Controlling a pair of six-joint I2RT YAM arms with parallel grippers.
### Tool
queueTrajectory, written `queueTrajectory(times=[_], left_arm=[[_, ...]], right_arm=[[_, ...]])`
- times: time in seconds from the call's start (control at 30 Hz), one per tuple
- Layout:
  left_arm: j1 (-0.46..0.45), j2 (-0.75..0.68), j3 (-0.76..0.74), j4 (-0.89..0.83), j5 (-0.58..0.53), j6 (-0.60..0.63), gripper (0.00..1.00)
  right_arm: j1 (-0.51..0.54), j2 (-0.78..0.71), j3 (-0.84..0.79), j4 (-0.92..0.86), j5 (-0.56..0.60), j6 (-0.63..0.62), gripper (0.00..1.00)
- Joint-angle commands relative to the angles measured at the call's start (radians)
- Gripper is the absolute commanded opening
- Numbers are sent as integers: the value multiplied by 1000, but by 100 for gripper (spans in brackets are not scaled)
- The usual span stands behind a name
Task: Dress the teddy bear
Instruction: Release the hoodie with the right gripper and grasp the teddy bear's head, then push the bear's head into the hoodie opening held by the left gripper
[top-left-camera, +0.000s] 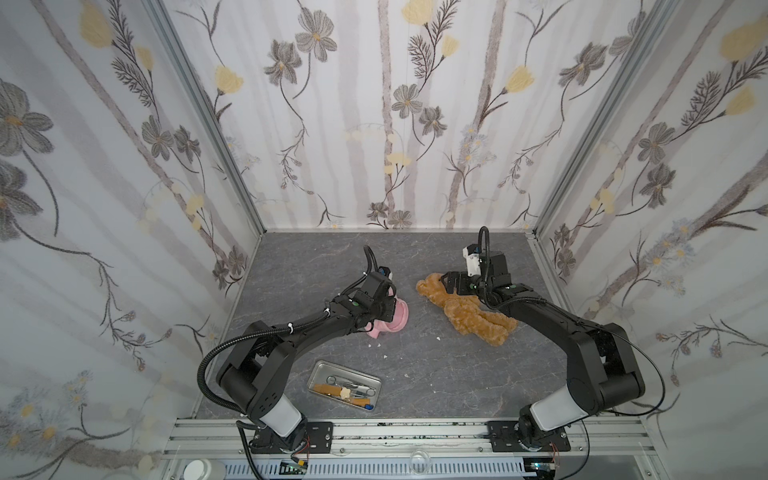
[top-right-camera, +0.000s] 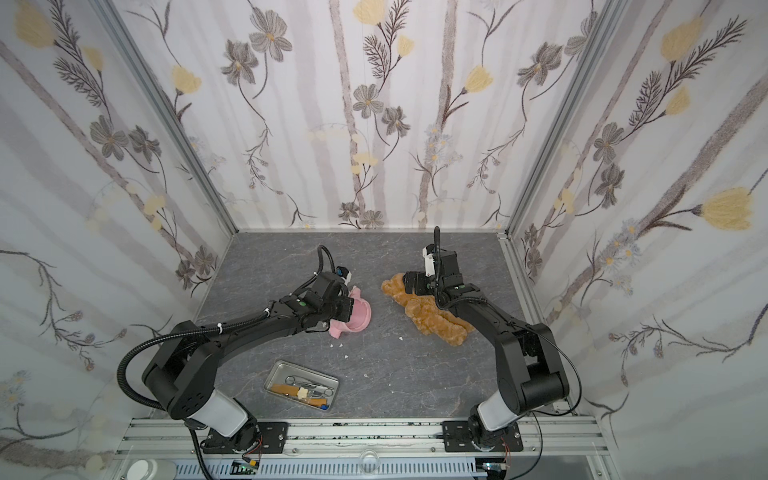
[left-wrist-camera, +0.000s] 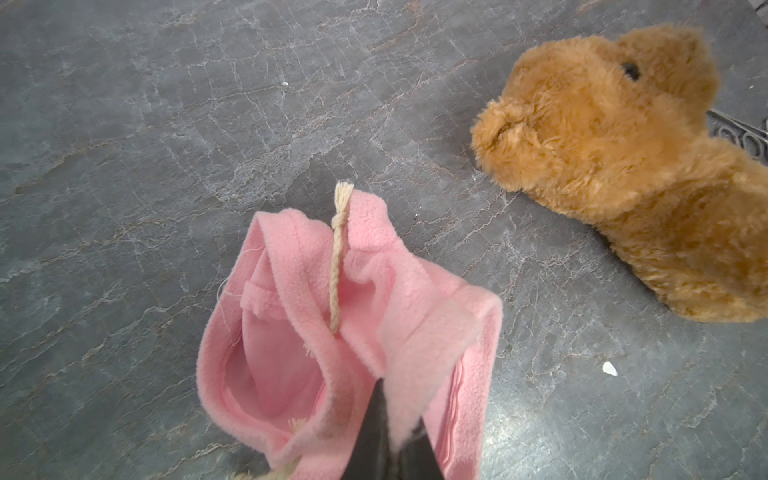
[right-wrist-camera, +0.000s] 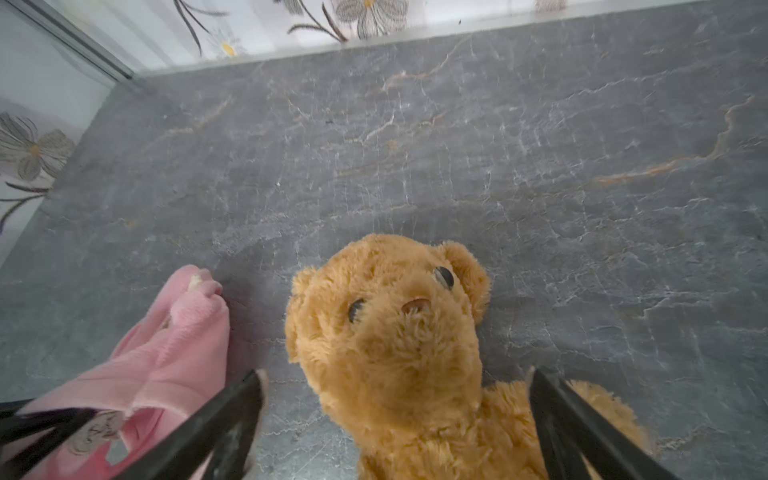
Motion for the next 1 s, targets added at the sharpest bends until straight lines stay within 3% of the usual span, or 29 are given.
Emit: queueTrajectory(times=[0.0, 0.1, 0.5, 0.8, 0.9, 0.97], left_arm=[[7, -6, -10, 12, -4, -6, 0], [31, 4, -16, 14, 11, -9, 0], [73, 11, -33, 51, 97, -2, 0], [83, 25, -22, 60, 119, 6, 0], [87, 36, -16, 60, 128, 10, 0], [88, 46, -12, 60, 137, 10, 0]], right_arm=[[2, 70, 57, -36, 0, -47, 100], [26, 138, 100, -72, -32, -65, 100], [65, 284, 190, -139, 46, -121, 100], [88, 391, 277, -184, 43, -142, 100], [110, 416, 275, -183, 72, -146, 88], [131, 417, 275, -178, 109, -153, 74]])
